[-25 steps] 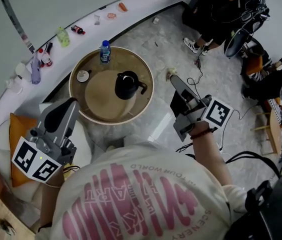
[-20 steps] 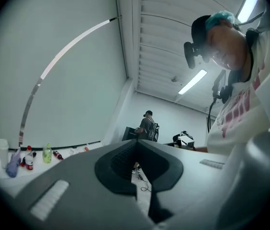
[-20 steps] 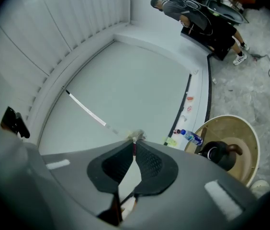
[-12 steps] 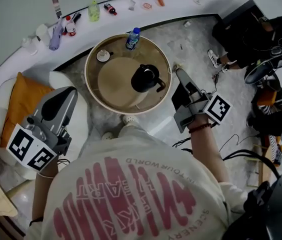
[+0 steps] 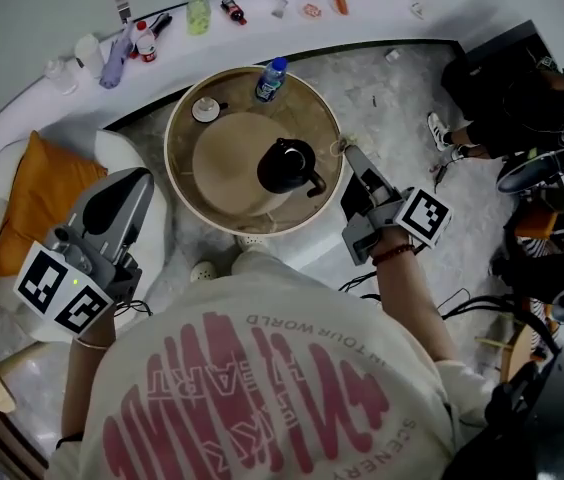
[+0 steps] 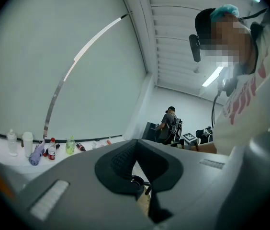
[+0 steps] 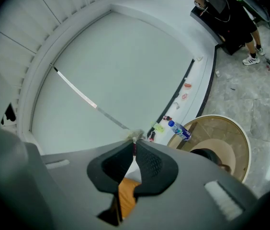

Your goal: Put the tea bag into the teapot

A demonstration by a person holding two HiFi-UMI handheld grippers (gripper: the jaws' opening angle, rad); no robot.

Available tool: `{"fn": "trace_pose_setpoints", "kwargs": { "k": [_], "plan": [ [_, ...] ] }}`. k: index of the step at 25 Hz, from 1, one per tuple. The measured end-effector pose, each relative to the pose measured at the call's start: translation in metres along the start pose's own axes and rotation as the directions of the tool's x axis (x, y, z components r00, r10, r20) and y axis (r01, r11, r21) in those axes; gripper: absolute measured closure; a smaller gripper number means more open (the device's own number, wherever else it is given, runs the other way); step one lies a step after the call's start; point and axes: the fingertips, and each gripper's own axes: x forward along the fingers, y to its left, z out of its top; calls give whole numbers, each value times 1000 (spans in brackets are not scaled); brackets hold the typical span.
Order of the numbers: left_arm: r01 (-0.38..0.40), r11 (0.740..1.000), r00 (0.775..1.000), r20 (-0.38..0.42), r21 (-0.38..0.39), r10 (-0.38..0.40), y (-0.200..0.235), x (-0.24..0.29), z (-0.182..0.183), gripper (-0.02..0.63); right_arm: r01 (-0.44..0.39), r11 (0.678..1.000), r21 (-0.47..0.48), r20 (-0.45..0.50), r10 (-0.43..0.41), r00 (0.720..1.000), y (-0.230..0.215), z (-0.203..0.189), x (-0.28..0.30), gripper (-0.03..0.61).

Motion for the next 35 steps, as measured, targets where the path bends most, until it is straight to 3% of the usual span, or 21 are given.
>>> {"fn": "trace_pose_setpoints", "kwargs": {
  "k": [7, 11, 18, 21, 26, 31, 33, 35],
  "plan": [
    [-84, 995, 995, -59, -55, 81, 9, 54, -24, 598, 24, 999, -34, -185, -29, 982, -53, -8, 36, 560],
    [-114, 992, 990, -90, -55, 109, 5, 73, -28, 598, 41, 992, -120, -255, -71, 964, -91, -15, 50, 560],
    [-202, 978, 973, -130, -56, 193, 12, 93, -27, 600, 38, 985, -169, -444, -111, 889, -148, -44, 72, 560],
    [-234, 970, 965, -138, -62, 224, 12, 96, -29, 598, 4, 972, -234, -517, -128, 847, -163, -56, 79, 561],
    [-276, 959, 953, -147, -64, 265, 13, 96, -34, 600, -93, 898, -430, -644, -233, 729, -186, -80, 87, 561],
    [-318, 945, 940, -154, -81, 303, 16, 94, -38, 600, -220, 809, -545, -714, -311, 627, -189, -97, 96, 561],
    [-328, 941, 937, -155, -87, 313, 17, 95, -38, 600, -275, 755, -595, -723, -354, 593, -192, -103, 98, 561],
    [-336, 937, 935, -152, -91, 321, 19, 95, -38, 600, -345, 674, -653, -721, -415, 554, -197, -109, 98, 561]
  ]
}}
